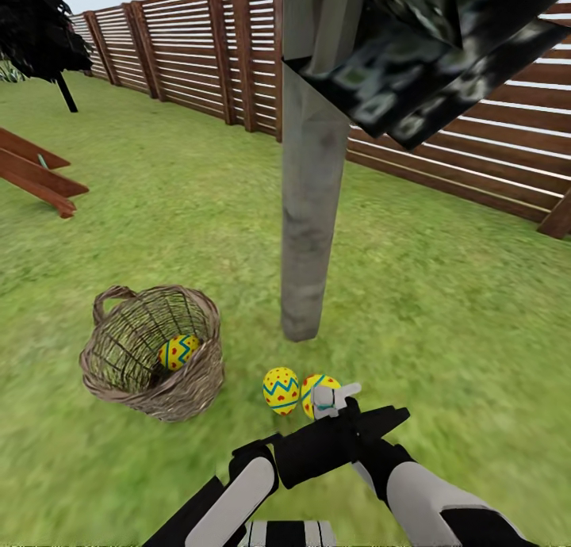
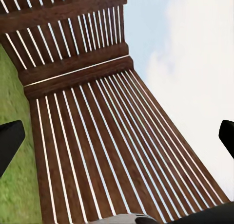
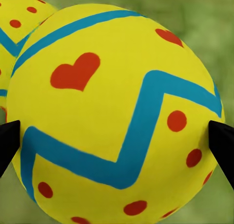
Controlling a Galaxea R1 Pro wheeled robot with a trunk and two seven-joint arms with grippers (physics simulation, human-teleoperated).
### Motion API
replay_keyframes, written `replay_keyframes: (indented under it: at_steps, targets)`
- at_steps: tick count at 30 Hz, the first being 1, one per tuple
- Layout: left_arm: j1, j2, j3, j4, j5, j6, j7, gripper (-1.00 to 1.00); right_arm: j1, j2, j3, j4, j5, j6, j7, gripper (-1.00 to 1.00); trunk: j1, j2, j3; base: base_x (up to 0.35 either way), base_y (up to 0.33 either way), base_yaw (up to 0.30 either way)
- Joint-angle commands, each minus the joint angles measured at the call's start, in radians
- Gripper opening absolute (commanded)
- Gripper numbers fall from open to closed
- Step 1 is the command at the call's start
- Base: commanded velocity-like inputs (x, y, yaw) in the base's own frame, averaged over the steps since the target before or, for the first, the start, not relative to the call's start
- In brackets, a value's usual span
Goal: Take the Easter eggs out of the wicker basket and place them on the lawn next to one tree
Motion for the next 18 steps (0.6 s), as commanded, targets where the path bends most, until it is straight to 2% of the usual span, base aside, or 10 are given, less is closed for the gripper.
replay_keyframes:
  at_steps: [1, 5, 7, 9, 12, 18]
  targets:
    - [-0.001, 0.0, 0.0, 0.0, 0.011, 0.009, -0.001, 1.0, -0.001, 0.0, -0.004, 0.0, 0.007, -0.004, -0.001, -1.0, 0.0, -0.001, -0.005, 0.0, 0.0, 0.0]
    - [-0.001, 0.0, 0.0, 0.001, 0.011, 0.008, -0.001, 1.0, -0.002, -0.003, -0.006, -0.011, 0.002, -0.017, -0.006, -1.0, 0.002, -0.001, -0.02, 0.0, 0.0, 0.0]
    - [-0.001, -0.001, 0.0, 0.001, 0.01, 0.008, -0.001, 1.0, -0.005, -0.004, -0.007, -0.02, -0.003, -0.029, -0.113, -1.0, 0.002, -0.002, -0.024, 0.0, 0.0, 0.0]
    - [-0.001, 0.0, 0.0, 0.002, 0.011, 0.008, -0.002, 1.0, -0.014, -0.005, -0.007, -0.021, -0.006, -0.03, -0.147, -1.0, 0.002, -0.002, -0.024, 0.0, 0.0, 0.0]
    - [-0.001, -0.001, 0.0, 0.007, 0.011, 0.008, -0.002, 1.0, -0.017, -0.005, -0.007, -0.021, -0.006, -0.031, -0.155, -1.0, 0.002, -0.002, -0.024, 0.047, 0.0, 0.0]
    - [-0.001, 0.0, 0.001, 0.007, 0.011, 0.006, -0.002, 1.0, -0.017, 0.001, -0.004, -0.017, 0.003, -0.074, -0.151, -1.0, 0.002, -0.002, -0.024, 0.225, 0.0, 0.0]
